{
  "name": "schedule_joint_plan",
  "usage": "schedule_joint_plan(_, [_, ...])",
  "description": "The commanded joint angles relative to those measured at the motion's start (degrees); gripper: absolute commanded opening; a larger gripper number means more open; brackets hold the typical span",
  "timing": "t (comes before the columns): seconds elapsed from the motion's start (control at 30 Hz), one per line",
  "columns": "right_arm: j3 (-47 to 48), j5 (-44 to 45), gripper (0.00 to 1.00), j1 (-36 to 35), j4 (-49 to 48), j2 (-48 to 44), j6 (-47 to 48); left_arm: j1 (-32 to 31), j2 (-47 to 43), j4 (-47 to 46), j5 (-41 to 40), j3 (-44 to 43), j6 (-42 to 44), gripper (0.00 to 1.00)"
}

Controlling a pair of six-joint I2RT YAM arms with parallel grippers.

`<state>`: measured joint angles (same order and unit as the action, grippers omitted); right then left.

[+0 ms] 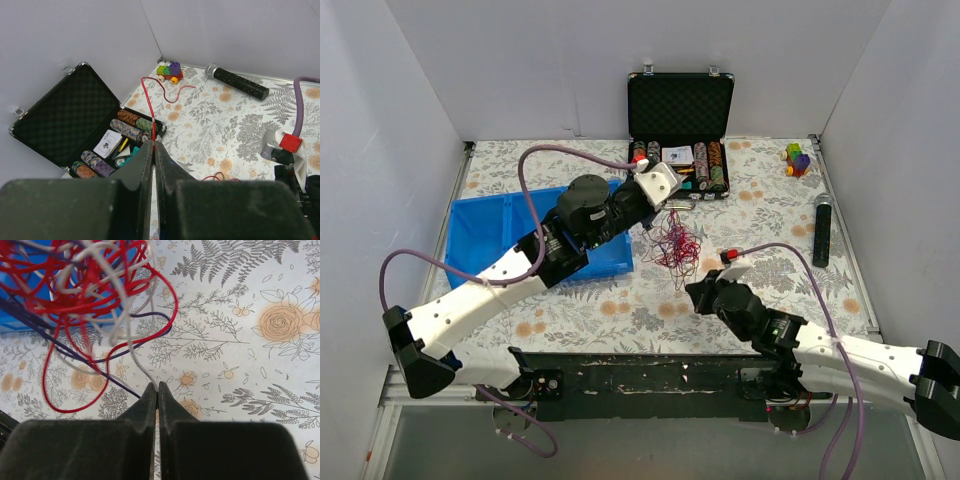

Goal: Untangle the cables

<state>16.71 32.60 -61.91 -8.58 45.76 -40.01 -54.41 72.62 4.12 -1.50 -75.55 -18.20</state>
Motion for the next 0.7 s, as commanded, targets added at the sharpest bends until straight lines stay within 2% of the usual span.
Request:
schedule_joint_plan(0.0, [-0.6, -2.1, 0.01, 1.4, 7.0, 4.2, -4.5, 1.1, -1.9, -3.0, -1.7, -10.6, 5.3, 0.0])
schedule_joint_plan(0.17, [-1.9, -4.5, 0.01, 1.8, 10.9, 8.7, -8.9, 1.2, -0.1, -1.3, 1.1, -16.6, 7.1, 0.0])
schedule_joint_plan(0.3, [-3.0, -4.6, 0.01, 1.9, 13.8, 8.4, -11.5, 1.2, 1.0, -2.5, -0.1, -19.5, 8.0, 0.0])
schedule_joint_plan(0.37, [-2.9, -4.9, 0.01, 1.9, 13.7, 6.6, -10.0, 1.2, 0.9, 0.3, 1.4, -19.7, 6.3, 0.0])
schedule_joint_plan(0.4, [-2.6, -5.1, 0.01, 1.9, 13.4, 5.2, -9.4, 1.2, 0.3, 1.4, 4.6, -18.8, 4.9, 0.0])
schedule_joint_plan(0.43, [-2.3, -5.3, 0.08, 1.8, 13.1, 3.1, -8.0, 1.2, -0.5, 2.1, 5.9, -16.7, 3.5, 0.0])
schedule_joint_plan(0.53, [0.0, -5.3, 0.37, 1.8, 11.7, -6.3, -2.9, 1.2, -3.4, 3.6, 9.4, -9.2, -0.8, 0.0])
schedule_joint_plan(0.6, [1.7, -5.1, 0.48, 1.8, 10.2, -12.7, 1.2, 1.2, -4.5, 4.5, 11.5, -5.4, -2.5, 0.0])
schedule_joint_plan(0.67, [4.2, -4.8, 0.53, 1.8, 9.4, -16.6, 5.3, 1.2, -5.3, 4.7, 13.1, -2.3, -3.8, 0.0])
